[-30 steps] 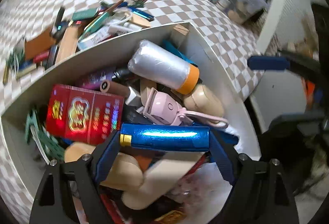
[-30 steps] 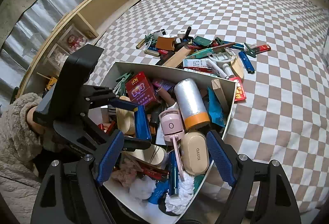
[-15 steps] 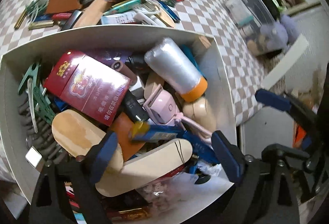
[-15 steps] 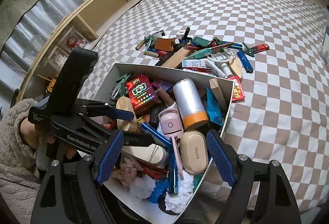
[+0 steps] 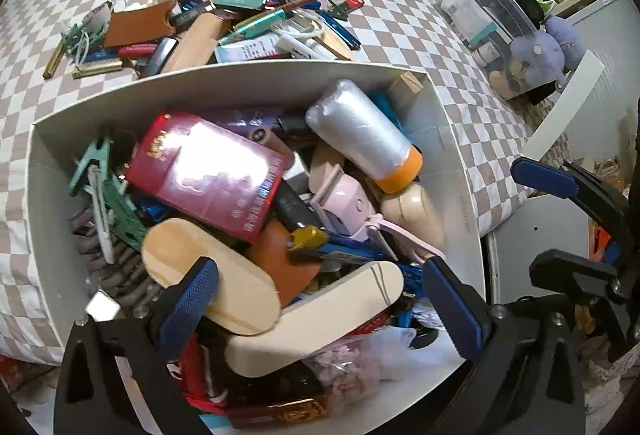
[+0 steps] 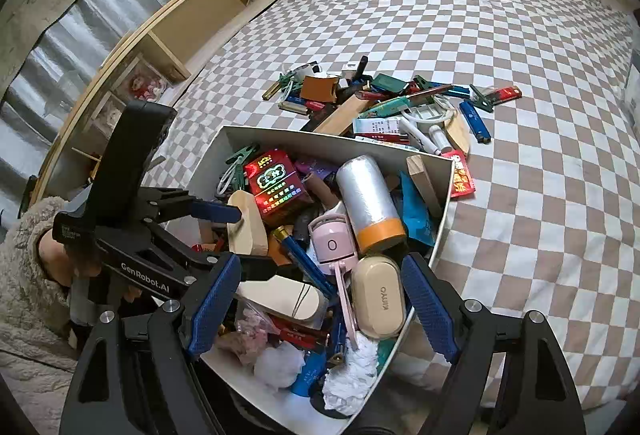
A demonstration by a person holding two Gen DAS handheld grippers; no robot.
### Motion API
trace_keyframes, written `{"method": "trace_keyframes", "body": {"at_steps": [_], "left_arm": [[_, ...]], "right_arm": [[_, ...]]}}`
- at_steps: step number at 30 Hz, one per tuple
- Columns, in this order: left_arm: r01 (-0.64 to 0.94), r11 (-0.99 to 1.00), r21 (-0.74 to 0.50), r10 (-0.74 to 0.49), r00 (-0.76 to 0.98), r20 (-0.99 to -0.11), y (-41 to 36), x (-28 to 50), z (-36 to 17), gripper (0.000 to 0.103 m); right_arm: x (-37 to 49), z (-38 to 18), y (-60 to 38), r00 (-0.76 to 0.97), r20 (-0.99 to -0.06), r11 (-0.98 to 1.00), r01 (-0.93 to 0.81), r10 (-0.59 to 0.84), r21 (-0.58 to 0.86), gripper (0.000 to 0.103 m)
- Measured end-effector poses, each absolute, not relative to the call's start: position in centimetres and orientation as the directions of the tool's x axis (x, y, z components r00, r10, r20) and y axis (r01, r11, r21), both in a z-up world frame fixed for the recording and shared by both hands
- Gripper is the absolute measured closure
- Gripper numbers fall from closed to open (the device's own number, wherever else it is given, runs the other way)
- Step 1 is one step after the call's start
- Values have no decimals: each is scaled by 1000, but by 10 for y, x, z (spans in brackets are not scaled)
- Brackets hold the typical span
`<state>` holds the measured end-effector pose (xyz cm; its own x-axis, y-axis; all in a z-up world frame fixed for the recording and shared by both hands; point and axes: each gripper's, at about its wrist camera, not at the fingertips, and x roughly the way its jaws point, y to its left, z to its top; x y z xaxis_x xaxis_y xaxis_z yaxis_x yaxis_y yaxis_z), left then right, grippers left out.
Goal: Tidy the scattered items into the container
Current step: 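Lift both tools away from the box and move back toward the pile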
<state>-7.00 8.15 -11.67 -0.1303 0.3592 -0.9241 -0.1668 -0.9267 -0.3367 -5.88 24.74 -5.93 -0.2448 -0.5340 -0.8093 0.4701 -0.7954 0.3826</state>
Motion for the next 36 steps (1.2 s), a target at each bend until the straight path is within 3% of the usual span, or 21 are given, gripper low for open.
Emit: {"method": "trace_keyframes", "body": {"at_steps": [11,12,15,36], "left_arm": [[-246,-923,-296,346,-192,-918,71,-64,-109,1],[-249,-924,-291,343,-203,-917,69,-63,-108,1],[-253,-925,-285,345,-237,-908,63,-62,-104,1],[-260,-947,-188,296,-481,-825,23,-61,-52,1]], "right_arm": [[-56,-53,232,-282,-809,-800,496,-516,337,20],[-56,-53,230,-288,-808,-800,501,-514,330,19],[-55,-49,225,-318,-802,-800,520,-506,299,0],[-59,-30,206,-468,-773,-838,526,-429,146,0]]}}
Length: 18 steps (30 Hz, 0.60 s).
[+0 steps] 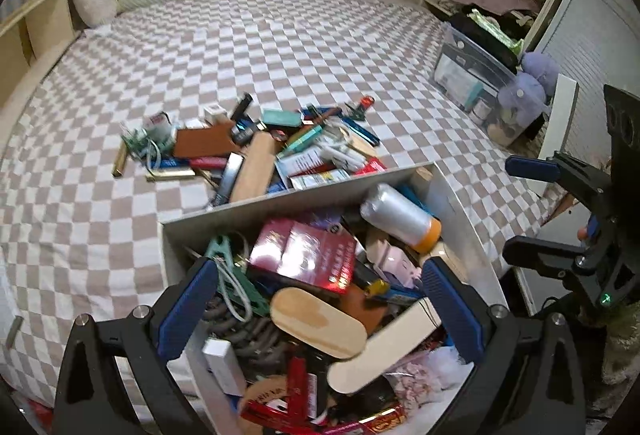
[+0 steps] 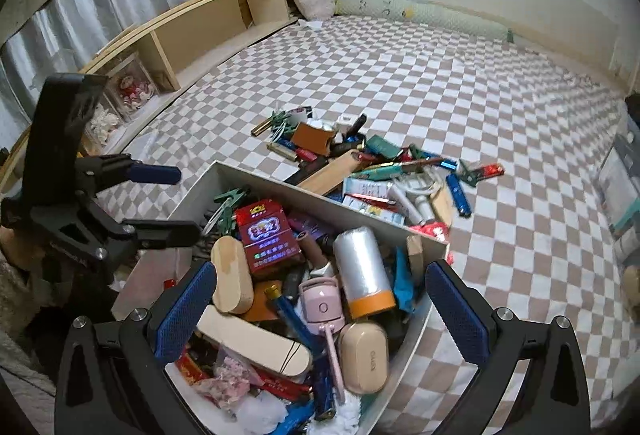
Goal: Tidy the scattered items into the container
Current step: 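Lift both tools away from the box and move back toward the pile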
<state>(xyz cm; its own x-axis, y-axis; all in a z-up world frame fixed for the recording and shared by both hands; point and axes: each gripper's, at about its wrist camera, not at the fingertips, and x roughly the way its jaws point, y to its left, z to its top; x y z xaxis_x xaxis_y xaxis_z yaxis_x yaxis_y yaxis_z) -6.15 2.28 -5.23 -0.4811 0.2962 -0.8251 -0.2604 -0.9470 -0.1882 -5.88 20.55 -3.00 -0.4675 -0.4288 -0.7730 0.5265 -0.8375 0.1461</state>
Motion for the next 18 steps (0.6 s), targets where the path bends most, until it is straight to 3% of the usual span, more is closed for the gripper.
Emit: {"method": "trace_keyframes", "body": {"at_steps": [18], "left_arm": [[-245,-964,-101,240,-642,-729,-1,-63,-15,1]], "right_arm": [[-61,-6,191,-585,-705,-853,519,-401,55,0]]}}
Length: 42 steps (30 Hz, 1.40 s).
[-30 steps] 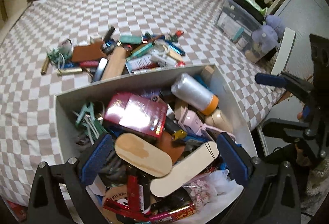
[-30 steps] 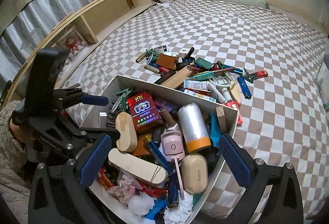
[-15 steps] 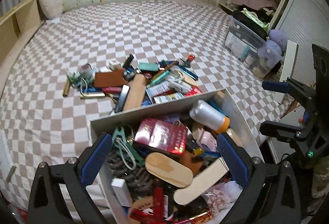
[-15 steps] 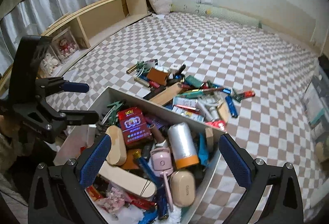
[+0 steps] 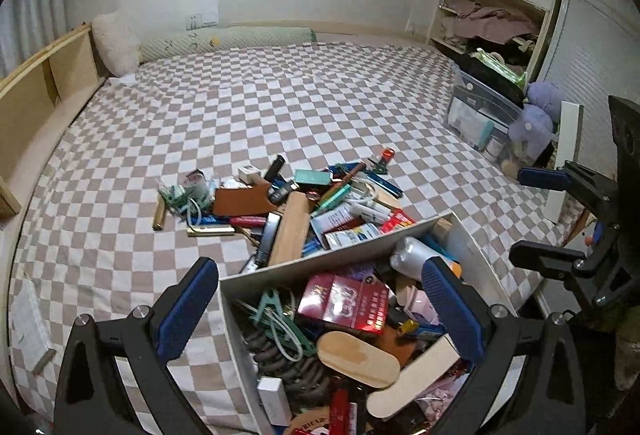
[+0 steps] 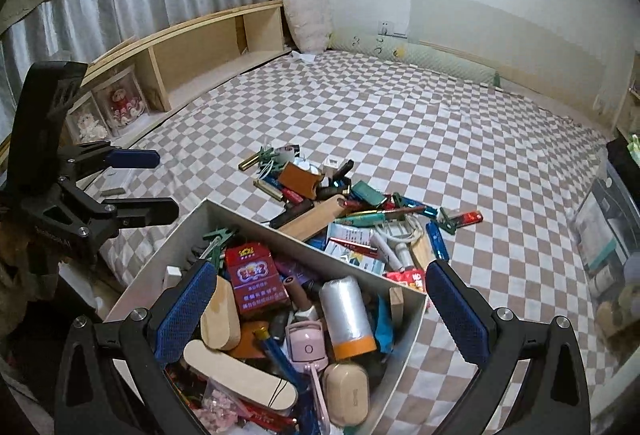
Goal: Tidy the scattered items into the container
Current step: 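Lift both tools away from the box and move back toward the pile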
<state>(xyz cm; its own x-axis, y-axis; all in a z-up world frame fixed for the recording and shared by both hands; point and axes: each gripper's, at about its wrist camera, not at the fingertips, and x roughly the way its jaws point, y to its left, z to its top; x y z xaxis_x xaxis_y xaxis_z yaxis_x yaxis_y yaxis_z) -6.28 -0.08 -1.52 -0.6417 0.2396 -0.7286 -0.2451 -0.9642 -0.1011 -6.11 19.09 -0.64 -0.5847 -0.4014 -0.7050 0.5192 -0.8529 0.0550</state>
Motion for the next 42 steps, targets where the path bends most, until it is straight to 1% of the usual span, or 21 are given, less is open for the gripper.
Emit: {"method": "trace_keyframes", "body": {"at_steps": [11,21,29,34,38,42], "left_arm": [[-214,-976,-32,179,-713,-678,-14,-61,0,1],[-229,-971,-70,217,-717,-662,-33,-66,7,1],[-215,-977,6,162,-752,-639,-49,-79,11,1],[-198,-980,27,135,-754,-643,-62,-94,6,1],[-161,-986,50,88,-744,-662,-72,-107,-3,1],[-131,-991,31,76,-728,-681,-84,-121,-13,1]], "right_arm": [[-68,-4,191,-599,-699,-866,497,-391,59,0],[-77,1,200,-641,-677,-892,450,-361,49,0],[-97,-2,217,-646,-689,-916,395,-328,65,0],[-112,-10,231,-643,-708,-932,356,-294,64,0],[-124,-19,243,-640,-714,-940,333,-285,76,0],[-140,-30,256,-634,-722,-947,306,-278,97,0]]}}
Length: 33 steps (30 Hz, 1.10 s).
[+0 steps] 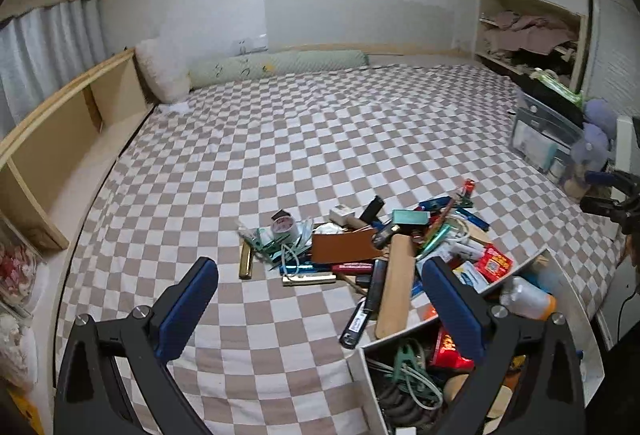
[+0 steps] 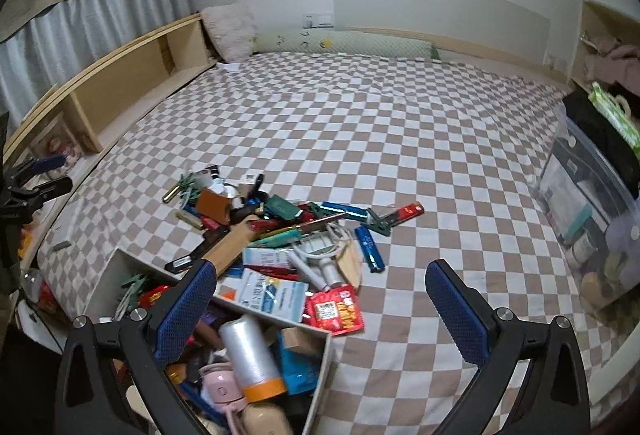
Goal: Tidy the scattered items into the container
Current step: 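Lift both tools away from the box and move back toward the pile, then lower the left tool to a gold lighter while the right tool approaches a red lighter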
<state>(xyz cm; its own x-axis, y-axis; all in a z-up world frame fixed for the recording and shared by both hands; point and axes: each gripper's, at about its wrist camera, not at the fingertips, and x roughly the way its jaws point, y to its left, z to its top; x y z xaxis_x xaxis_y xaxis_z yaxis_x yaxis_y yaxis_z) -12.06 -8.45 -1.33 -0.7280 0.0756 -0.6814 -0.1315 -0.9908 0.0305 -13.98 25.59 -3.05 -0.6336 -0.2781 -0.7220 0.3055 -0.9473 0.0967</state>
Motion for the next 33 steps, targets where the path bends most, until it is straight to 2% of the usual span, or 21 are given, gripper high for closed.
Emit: {"method": "trace_keyframes", "body": {"at_steps": [10,12,17,27,33], "left_arm": [[-42,-999,-10,35,-670,-741,-126,-155,-46,1],[-28,-1000,-14,29,-670,-742,-134,-161,-53,1],[-6,-1000,-13,14,-653,-757,-153,-177,-77,1],[-6,-998,55,-42,-573,-819,-167,-218,-137,1],[4,-989,149,-129,-528,-839,-171,-246,-171,1]], "right_arm": [[-174,-64,299,-628,-733,-965,193,-261,179,0],[-179,-72,307,-651,-729,-977,142,-214,160,0],[-196,-93,318,-654,-735,-983,137,-180,118,0],[-251,-139,340,-577,-798,-984,117,-175,131,0],[-289,-156,348,-523,-835,-985,108,-170,133,0]]}}
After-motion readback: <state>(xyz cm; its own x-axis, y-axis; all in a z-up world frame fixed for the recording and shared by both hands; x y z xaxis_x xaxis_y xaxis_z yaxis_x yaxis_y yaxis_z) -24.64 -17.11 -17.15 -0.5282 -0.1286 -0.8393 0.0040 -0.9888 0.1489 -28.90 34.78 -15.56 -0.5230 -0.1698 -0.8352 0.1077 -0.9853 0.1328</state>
